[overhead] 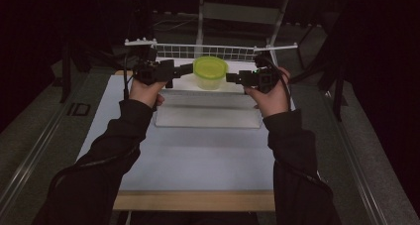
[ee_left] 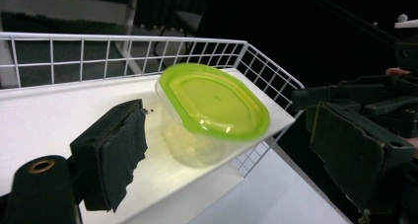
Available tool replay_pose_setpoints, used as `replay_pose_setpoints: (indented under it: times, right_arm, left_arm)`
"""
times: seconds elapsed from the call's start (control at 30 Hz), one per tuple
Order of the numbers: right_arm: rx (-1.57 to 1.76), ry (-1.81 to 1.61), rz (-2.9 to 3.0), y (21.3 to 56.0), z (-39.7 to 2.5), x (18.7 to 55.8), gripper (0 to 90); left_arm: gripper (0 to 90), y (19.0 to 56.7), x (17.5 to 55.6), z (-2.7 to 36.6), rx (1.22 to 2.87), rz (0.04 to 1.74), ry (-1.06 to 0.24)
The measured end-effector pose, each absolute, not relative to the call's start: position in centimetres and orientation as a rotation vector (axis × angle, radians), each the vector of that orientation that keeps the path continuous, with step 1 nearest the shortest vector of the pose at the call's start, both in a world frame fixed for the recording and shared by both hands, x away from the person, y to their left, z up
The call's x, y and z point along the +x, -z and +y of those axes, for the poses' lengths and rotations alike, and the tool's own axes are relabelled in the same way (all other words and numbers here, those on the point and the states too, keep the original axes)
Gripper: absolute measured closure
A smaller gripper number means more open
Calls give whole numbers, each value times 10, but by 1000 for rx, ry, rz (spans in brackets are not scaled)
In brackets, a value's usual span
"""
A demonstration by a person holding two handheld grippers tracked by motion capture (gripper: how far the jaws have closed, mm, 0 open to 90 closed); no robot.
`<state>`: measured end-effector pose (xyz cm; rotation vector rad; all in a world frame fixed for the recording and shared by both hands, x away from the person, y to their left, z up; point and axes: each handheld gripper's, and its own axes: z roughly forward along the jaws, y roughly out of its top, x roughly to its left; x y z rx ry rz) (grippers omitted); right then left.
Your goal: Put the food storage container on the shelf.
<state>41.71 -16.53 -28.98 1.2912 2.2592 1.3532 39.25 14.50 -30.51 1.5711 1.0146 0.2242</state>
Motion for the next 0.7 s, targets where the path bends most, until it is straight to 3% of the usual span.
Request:
replay_pose_setpoints:
  times: [0.13, 0.2, 0.33, 0.7]
  right_arm:
    - [1206, -1327, 2317, 302, -159, 402, 463]
    - [1161, -1318, 2341, 309, -154, 394, 556]
    - [1150, -1282, 2363, 323, -143, 385, 876]
    - [1158, -1321, 2275, 341, -123, 398, 898]
  left_arm:
    - [81, 323, 373, 144, 1578, 970, -214]
    - [66, 333, 363, 144, 1593, 956, -218]
    - [38, 350, 344, 142, 1642, 903, -237]
    - [38, 411, 303, 154, 1674, 850, -282]
